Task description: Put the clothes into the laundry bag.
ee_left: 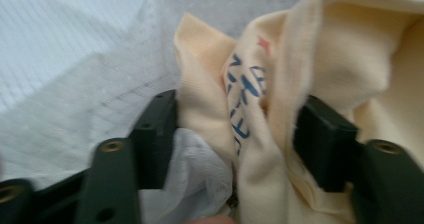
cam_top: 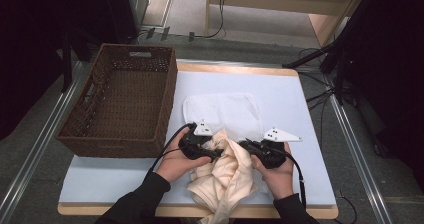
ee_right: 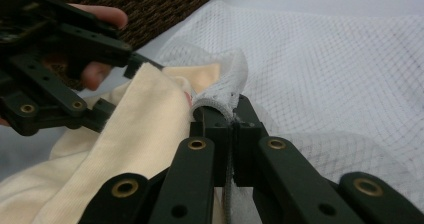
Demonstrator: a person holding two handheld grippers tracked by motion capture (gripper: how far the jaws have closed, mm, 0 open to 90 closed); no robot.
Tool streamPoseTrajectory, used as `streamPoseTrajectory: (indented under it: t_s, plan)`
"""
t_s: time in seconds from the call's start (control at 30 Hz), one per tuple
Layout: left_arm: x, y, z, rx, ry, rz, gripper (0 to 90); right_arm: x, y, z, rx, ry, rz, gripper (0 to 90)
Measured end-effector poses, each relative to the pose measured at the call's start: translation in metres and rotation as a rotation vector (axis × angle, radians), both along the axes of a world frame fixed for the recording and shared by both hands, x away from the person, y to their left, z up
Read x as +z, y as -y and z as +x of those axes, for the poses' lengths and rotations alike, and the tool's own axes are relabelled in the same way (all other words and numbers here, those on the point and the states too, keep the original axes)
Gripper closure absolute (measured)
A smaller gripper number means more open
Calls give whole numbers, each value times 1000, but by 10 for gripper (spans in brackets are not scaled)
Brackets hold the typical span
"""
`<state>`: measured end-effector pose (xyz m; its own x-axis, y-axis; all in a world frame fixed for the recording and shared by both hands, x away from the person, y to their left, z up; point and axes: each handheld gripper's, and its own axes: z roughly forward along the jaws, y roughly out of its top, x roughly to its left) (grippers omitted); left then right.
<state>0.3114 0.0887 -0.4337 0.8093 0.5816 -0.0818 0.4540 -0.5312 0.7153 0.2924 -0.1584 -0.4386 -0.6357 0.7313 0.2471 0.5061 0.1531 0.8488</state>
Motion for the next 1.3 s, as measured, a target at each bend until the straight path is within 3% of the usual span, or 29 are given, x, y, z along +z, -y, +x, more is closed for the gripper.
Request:
streamPoseTrajectory:
  t_s: [0.1, 0.23, 0.43, 0.53, 0.63, 0.8, 0.87, 0.93, 1.0, 1.1, 1.17, 1.2, 1.27, 1.3]
  plan:
    - [9, 1, -11, -13, 30, -2, 596, 0, 0, 0, -3, 0, 1, 884]
    - [20, 3, -24, -36, 63, -39, 652, 0, 0, 1, -7, 0, 0, 884]
    - [27, 6, -40, -67, 93, -113, 652, -2, 2, 3, -21, -12, -3, 884]
    - [22, 12, -43, -96, 60, -147, 604, -3, 1, 4, -28, -14, -2, 884]
    - [7, 27, -47, -128, 54, -97, 570, -3, -1, 3, -41, -8, -4, 884]
    - [-3, 45, -54, -177, 90, -47, 624, -4, -2, 4, -39, -12, 2, 884]
    - [-7, 49, -51, -151, 102, 12, 669, -3, -1, 3, -32, -5, 13, 885]
    - [-13, 49, -44, -90, 104, 72, 723, -1, -1, 2, -30, 6, 20, 885]
    - [-15, 46, -38, -3, 105, 94, 749, 3, 1, 0, -33, 19, 29, 885]
    - [-14, 37, -29, 172, 141, 161, 759, 10, 6, -3, -38, 33, 35, 886]
    - [-16, 33, -24, 216, 140, 179, 754, 13, 8, -5, -35, 38, 28, 887]
    - [-17, 32, -24, 215, 134, 171, 740, 12, 7, -5, -31, 38, 16, 887]
    - [-13, 28, -24, 197, 111, 112, 659, 8, 4, -5, -30, 30, 1, 887]
    - [-9, 22, -23, 175, 53, 27, 595, 7, 3, -4, -30, 25, -3, 887]
